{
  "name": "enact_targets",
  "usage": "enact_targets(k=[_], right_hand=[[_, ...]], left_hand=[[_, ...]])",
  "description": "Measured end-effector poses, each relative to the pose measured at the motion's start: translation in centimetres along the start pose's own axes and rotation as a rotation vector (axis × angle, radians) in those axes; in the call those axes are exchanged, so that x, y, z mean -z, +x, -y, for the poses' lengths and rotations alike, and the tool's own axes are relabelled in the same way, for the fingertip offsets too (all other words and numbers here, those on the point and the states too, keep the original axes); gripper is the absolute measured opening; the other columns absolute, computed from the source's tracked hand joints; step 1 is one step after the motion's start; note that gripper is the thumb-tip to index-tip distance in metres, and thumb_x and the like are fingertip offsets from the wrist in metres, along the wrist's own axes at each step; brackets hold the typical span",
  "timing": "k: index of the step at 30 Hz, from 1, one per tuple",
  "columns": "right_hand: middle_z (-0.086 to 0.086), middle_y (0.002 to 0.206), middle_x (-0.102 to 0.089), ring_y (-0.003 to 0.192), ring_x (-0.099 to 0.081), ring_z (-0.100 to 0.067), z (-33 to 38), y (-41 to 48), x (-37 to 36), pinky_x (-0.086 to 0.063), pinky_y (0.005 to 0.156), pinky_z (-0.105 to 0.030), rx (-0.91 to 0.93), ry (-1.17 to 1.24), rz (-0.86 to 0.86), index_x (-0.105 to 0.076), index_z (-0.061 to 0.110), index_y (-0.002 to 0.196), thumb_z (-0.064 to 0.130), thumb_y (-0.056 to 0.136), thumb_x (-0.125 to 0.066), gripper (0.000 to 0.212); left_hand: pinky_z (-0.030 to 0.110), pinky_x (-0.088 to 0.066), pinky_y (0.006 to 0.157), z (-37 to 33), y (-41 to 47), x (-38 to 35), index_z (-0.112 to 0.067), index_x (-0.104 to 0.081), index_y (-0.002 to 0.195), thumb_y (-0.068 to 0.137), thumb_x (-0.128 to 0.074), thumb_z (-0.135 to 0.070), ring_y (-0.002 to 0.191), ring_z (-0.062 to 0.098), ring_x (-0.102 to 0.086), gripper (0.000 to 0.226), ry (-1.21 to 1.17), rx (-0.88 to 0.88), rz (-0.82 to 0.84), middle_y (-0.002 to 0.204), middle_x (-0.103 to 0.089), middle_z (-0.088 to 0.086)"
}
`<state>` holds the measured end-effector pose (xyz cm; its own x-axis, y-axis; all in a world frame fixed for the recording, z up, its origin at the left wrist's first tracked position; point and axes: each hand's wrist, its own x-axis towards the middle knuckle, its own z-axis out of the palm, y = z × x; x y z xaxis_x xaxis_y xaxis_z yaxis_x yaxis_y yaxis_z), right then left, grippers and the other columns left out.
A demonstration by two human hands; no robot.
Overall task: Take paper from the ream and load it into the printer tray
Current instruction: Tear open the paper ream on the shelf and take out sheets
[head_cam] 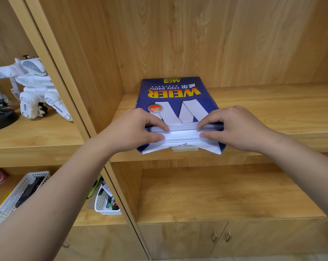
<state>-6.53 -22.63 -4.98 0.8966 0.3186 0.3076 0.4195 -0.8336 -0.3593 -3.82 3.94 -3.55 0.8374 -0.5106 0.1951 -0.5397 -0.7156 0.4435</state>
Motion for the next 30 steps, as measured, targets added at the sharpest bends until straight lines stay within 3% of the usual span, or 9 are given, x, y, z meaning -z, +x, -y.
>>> enact_targets(k=[5,10,15,25,30], right_hand=[[0.013,0.096,-0.074,0.091,-0.063,-0.019,-0.04,0.03,-0.04,-0.046,0.084,-0.037,0.005,-0.002,-0.007,-0.076,0.033,0.094,0.034,0.082,-0.072,0.013],[0.015,0.095,-0.073,0.088,-0.061,-0.018,-0.11,0.00,-0.15,-0.046,0.082,-0.037,0.006,-0.003,-0.015,-0.076,0.034,0.093,0.034,0.082,-0.072,0.012],[0.014,0.095,-0.074,0.089,-0.062,-0.020,-0.19,0.07,-0.10,-0.047,0.082,-0.039,0.014,-0.001,-0.018,-0.076,0.033,0.093,0.033,0.082,-0.072,0.012],[0.020,0.097,-0.074,0.091,-0.065,-0.013,-0.30,-0.04,-0.12,-0.048,0.084,-0.036,0.039,-0.009,-0.025,-0.077,0.032,0.093,0.030,0.086,-0.069,0.011],[0.017,0.095,-0.075,0.090,-0.066,-0.013,-0.13,-0.22,-0.19,-0.049,0.082,-0.037,0.067,-0.032,-0.046,-0.077,0.029,0.092,0.025,0.087,-0.067,0.011]], left_hand=[[0.031,-0.031,0.056,0.00,0.05,0.05,-0.040,-0.078,0.097,0.084,-0.076,-0.033,0.068,0.028,-0.049,0.015,-0.007,-0.007,0.002,0.081,-0.068,0.017],[0.025,-0.024,0.050,-0.02,-0.01,0.12,-0.040,-0.078,0.094,0.084,-0.077,-0.031,0.055,0.013,-0.032,0.014,-0.002,-0.012,-0.009,0.057,-0.041,0.002],[0.024,-0.025,0.050,0.03,-0.02,0.14,-0.040,-0.078,0.096,0.084,-0.076,-0.032,0.056,0.012,-0.032,0.014,0.006,-0.026,-0.006,0.065,-0.051,0.016],[0.022,-0.025,0.049,0.09,-0.12,0.15,-0.039,-0.079,0.096,0.086,-0.074,-0.030,0.053,0.011,-0.033,0.014,-0.014,-0.012,-0.001,0.055,-0.041,0.001],[0.023,-0.023,0.049,0.15,-0.08,0.07,-0.040,-0.078,0.096,0.087,-0.072,-0.030,0.054,0.013,-0.035,0.015,0.000,-0.018,-0.008,0.065,-0.056,0.016]])
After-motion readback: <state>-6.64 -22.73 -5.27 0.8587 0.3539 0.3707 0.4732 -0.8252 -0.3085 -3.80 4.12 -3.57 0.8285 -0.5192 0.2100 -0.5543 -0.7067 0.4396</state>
